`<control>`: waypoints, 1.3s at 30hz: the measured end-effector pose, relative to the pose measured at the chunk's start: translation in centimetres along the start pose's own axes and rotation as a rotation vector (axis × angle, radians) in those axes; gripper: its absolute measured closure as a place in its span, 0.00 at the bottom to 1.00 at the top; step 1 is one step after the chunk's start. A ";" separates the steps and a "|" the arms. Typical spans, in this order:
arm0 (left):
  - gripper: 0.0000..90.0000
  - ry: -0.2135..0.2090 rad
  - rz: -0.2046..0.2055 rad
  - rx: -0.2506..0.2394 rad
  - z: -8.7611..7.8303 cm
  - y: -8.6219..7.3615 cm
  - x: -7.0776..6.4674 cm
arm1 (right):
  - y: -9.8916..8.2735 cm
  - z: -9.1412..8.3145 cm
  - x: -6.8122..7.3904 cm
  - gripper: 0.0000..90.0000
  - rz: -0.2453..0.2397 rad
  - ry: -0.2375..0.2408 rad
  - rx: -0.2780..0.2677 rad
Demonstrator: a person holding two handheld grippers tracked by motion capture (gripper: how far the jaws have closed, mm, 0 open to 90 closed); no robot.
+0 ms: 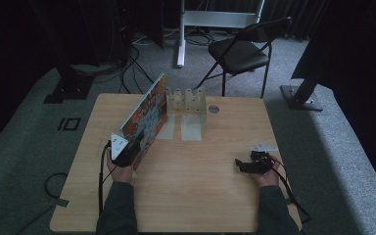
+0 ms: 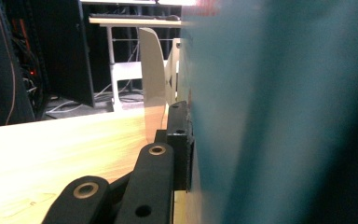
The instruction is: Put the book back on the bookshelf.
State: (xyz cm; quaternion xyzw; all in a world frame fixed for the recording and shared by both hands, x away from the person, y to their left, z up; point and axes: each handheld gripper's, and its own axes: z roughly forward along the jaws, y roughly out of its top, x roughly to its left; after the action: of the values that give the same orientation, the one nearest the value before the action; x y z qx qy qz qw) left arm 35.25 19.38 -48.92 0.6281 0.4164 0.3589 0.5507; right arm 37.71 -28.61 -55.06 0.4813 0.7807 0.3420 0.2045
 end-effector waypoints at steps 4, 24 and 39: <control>0.90 0.008 -0.004 0.003 0.2 0.4 0.1 | 0.0 0.0 0.0 0.17 0.001 0.001 -0.001; 0.90 0.080 0.015 -0.029 1.3 2.4 -1.0 | 0.0 0.0 0.0 0.17 0.001 0.004 -0.001; 0.90 0.147 0.018 -0.043 2.0 2.7 -1.5 | 0.0 0.0 -0.1 0.17 0.001 0.004 -0.001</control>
State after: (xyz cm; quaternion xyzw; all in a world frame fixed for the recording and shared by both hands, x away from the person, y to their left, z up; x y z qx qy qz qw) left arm 36.79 17.12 -46.48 0.5918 0.4422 0.4177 0.5289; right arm 37.73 -28.66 -55.05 0.4811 0.7806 0.3436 0.2029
